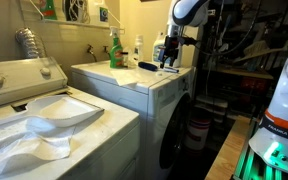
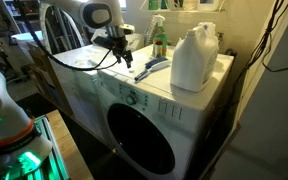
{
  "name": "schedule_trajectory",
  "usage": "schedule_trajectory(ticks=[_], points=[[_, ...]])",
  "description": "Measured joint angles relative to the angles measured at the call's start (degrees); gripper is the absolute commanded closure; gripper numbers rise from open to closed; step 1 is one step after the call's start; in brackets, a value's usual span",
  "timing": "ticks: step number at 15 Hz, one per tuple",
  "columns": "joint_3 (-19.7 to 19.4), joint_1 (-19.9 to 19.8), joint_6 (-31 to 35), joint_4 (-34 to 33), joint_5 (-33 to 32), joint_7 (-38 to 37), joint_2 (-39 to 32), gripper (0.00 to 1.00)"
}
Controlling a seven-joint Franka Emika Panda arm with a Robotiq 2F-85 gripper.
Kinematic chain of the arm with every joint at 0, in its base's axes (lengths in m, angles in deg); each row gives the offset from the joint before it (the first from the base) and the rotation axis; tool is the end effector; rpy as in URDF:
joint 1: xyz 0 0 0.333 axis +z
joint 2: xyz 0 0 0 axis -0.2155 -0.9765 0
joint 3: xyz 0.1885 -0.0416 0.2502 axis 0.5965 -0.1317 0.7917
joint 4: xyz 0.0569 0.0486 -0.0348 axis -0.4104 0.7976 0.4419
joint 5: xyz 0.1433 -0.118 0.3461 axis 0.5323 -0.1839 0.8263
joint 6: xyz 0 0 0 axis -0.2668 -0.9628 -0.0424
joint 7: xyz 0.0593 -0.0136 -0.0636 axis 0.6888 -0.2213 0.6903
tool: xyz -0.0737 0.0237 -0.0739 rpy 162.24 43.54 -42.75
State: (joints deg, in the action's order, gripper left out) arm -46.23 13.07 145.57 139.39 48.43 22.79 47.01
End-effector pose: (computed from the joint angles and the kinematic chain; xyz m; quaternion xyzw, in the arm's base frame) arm 0.4952 0.0068 0.4135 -0.9971 -0.0147 -0.0749 0.0065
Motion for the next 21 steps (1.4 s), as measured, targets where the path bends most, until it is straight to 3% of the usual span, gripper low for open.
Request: schedule_trajectory(ticks=[4, 5, 6, 7, 10, 12, 14, 15, 16, 18, 19, 21], points=[[-0.14, -0.07, 0.18, -1.41, 0.64, 0.0, -2.61, 0.11], [-0.18, -0.08, 0.18, -1.89, 0.91, -0.01, -3.23, 0.09], [-0.19, -0.08, 0.18, -2.33, 1.19, -0.01, -3.79, 0.23], [-0.19, -0.08, 0.18, -2.86, 1.37, -0.03, -4.37, 0.22], [-0.19, -0.08, 0.18, -4.41, 1.42, -0.31, -5.73, 0.46], [-0.19, -0.08, 0.18, -5.4, 1.41, -0.42, -6.58, 0.54], [-0.17, -0.08, 0.18, -6.28, 1.4, -0.5, -7.37, 0.49], [-0.16, -0.08, 0.18, -6.68, 1.35, -0.54, -7.78, 0.51], [-0.16, -0.08, 0.18, -7.01, 1.27, -0.67, -8.17, 0.44], [-0.16, -0.08, 0.18, -7.59, 1.15, -0.99, -8.87, 0.51], [-0.15, -0.08, 0.18, -7.84, 1.13, -1.14, -9.17, 0.45], [-0.14, -0.07, 0.18, -8.28, 1.1, -1.32, -9.69, 0.43]])
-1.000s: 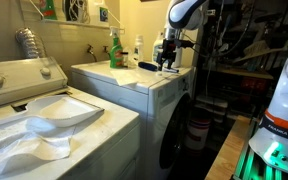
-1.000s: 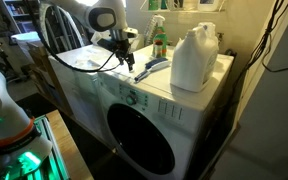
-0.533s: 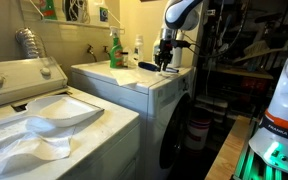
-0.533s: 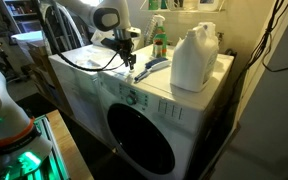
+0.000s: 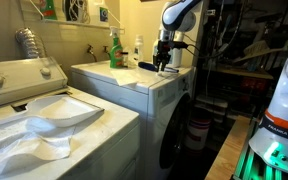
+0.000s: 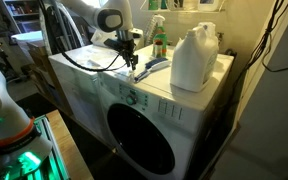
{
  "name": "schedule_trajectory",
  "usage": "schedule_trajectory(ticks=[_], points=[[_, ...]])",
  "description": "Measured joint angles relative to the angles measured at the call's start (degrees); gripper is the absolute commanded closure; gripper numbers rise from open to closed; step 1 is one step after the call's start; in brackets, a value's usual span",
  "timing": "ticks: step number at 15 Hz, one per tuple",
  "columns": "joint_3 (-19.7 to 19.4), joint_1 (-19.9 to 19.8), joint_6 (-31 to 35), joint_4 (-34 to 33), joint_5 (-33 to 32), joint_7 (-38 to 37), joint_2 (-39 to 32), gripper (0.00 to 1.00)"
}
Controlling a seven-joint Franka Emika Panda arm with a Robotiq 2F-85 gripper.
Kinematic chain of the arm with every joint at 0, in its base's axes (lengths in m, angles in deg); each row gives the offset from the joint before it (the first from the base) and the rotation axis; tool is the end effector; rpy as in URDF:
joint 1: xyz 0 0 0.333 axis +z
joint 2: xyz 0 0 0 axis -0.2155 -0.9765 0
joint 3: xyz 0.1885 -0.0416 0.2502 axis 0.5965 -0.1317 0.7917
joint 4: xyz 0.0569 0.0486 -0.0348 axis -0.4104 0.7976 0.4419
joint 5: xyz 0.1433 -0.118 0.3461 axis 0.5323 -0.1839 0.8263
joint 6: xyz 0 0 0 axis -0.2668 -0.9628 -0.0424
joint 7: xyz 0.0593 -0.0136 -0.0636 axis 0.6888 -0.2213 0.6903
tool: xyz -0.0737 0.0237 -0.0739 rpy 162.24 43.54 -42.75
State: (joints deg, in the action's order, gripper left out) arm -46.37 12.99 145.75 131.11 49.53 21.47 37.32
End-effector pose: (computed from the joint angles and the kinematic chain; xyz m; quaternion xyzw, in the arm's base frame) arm 0.5436 0.0056 0.3928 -0.9978 0.0050 -0.0641 0.0146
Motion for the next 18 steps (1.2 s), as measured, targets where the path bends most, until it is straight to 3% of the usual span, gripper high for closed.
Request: schedule_trajectory(ticks=[16, 18], points=[[0.31, 0.25, -0.03, -1.59, -3.14, -2.76, -2.34, 0.45], [0.42, 0.25, -0.05, -1.59, -3.75, -3.23, -2.47, 0.51]])
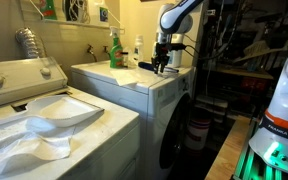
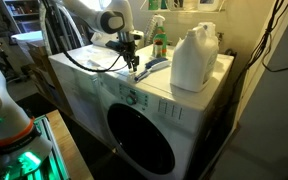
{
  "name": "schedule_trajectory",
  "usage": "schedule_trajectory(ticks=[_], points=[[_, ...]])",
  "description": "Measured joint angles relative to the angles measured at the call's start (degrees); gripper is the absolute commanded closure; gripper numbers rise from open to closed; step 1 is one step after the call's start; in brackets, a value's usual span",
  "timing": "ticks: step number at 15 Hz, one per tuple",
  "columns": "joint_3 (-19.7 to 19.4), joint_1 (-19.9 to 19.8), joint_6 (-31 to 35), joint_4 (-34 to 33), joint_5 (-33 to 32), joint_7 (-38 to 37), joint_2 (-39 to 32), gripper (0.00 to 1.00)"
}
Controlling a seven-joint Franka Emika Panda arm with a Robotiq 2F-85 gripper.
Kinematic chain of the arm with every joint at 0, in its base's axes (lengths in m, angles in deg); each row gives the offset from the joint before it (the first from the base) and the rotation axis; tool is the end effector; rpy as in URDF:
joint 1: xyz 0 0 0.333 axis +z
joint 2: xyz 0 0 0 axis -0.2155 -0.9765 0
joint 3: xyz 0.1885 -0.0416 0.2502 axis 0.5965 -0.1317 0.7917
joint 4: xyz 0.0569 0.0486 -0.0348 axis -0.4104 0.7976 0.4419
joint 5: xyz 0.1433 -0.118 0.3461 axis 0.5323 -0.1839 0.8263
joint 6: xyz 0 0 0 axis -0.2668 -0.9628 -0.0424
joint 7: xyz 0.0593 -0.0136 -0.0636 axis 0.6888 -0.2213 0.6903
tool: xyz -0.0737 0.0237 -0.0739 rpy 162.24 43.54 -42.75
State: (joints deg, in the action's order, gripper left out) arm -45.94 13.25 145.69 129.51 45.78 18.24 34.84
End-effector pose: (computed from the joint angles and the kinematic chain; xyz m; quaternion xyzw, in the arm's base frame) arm 0.5530 0.0112 0.3817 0.9984 -0.0060 0.0563 0.0083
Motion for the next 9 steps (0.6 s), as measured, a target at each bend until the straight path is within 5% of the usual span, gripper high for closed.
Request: schedule_trajectory(ticks=[4, 9], points=[[0.2, 0.03, -0.02, 0.0, -0.71, -0.46, -0.07, 0.87], [0.48, 0.06, -0.24, -0.14, -2.93, -2.03, 0.01, 0.87]])
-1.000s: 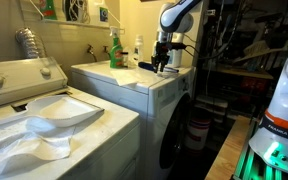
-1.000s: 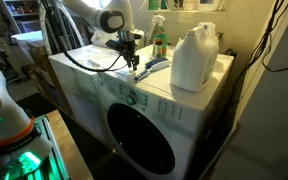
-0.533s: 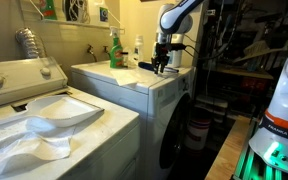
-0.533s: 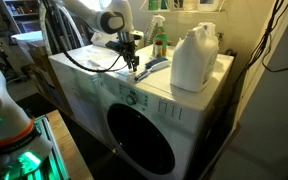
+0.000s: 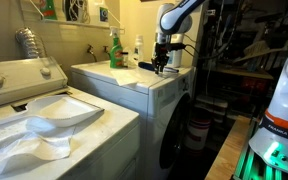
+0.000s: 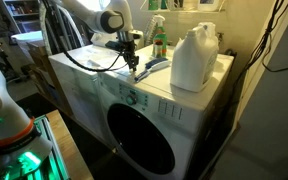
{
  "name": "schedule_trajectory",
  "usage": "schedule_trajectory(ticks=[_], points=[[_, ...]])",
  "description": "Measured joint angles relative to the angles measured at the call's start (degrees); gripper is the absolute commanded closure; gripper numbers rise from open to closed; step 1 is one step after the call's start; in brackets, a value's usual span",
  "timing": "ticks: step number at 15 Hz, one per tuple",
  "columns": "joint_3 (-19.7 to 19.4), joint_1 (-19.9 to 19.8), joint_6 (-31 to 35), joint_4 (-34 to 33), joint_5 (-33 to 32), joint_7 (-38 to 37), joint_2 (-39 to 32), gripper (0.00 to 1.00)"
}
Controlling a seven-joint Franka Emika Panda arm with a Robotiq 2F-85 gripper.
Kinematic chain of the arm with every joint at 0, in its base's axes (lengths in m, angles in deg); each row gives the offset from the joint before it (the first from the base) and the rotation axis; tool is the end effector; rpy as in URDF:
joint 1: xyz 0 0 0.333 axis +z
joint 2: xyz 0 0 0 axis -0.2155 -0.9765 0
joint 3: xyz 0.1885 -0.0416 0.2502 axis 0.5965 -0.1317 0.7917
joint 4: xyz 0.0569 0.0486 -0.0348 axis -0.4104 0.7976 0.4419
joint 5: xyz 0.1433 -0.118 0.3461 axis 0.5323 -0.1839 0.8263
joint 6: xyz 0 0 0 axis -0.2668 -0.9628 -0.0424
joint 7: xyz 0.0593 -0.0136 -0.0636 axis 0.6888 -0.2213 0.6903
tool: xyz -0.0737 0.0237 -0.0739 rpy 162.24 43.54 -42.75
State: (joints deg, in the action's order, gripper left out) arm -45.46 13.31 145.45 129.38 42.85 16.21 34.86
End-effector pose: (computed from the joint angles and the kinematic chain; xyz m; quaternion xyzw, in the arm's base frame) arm 0.5531 0.0155 0.3825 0.9980 -0.0025 0.0568 0.0264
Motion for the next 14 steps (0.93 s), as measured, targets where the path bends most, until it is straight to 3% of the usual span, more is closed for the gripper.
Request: schedule_trajectory(ticks=[6, 10, 14], points=[[-1.18, -0.9, -10.83, -4.11, -2.48, -4.45, 5.68, 0.87], [-3.79, -4.23, -17.85, -8.91, -2.47, -6.61, 11.73, 0.87], [-7.04, -8.27, -21.19, -14.5, -1.56, -10.07, 13.25, 0.87]])
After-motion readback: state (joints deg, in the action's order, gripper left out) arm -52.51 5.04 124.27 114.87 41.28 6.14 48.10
